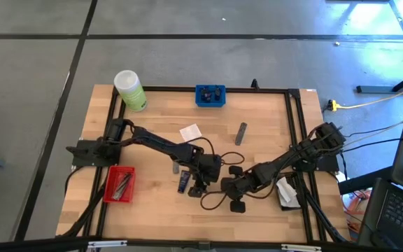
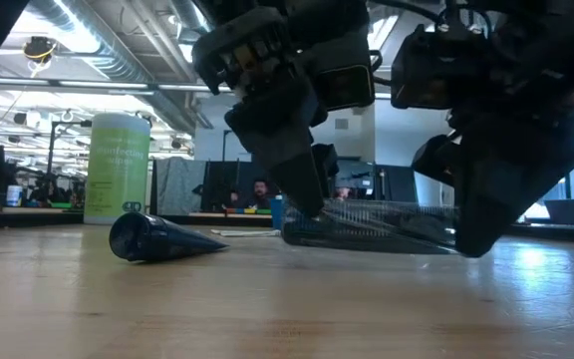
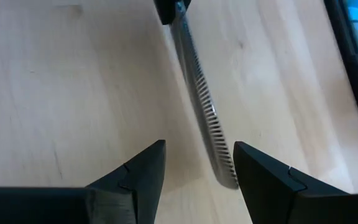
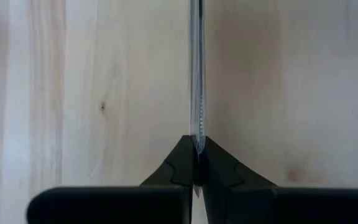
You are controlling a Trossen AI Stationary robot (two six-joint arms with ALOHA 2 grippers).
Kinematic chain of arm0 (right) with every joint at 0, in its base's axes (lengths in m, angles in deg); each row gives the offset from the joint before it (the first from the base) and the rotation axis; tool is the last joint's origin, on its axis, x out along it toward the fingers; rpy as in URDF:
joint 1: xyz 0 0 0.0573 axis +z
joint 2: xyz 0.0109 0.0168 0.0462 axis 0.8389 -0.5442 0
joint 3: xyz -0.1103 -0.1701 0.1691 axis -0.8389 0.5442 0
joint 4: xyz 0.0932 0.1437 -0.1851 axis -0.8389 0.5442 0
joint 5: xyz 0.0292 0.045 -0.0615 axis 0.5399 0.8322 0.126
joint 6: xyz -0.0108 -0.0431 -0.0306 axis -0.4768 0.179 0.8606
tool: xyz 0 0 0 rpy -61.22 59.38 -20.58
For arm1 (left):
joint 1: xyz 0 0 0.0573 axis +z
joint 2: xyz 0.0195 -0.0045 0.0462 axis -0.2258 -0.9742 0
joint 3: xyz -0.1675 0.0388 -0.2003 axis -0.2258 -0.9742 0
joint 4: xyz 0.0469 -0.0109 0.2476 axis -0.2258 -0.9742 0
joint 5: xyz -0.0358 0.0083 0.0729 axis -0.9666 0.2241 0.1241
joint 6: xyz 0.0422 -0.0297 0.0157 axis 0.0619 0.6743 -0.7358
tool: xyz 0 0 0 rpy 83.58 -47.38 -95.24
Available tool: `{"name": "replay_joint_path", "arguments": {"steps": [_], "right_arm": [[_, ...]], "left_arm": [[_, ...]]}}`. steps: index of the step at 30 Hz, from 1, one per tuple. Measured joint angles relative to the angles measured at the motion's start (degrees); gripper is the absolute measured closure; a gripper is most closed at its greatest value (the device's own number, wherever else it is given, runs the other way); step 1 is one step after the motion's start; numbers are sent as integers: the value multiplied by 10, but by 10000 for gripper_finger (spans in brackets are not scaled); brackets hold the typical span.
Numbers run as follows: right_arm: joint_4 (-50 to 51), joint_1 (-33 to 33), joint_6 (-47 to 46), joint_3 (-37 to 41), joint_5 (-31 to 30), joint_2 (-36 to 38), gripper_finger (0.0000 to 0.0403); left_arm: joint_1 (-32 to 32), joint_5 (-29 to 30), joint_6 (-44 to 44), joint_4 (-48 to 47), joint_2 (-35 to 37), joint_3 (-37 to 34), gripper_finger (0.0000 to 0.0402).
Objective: Pick & Place Travel size toiletries
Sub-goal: Put the black hair comb into the red basket
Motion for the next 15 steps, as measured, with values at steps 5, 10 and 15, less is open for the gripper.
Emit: {"name": "replay_joint_path", "arguments": {"steps": [5, 10, 15], "right_arm": [[-6, -7, 0, 0, -8, 0, 390], [-23, -9, 3, 0, -9, 0, 390], [-24, -10, 7, 0, -19, 0, 390]], "left_arm": [[-8, 11, -1, -1, 0, 0, 215], [-8, 37, 2, -13, 1, 0, 215], [-9, 37, 11, -34, 1, 0, 235]]}}
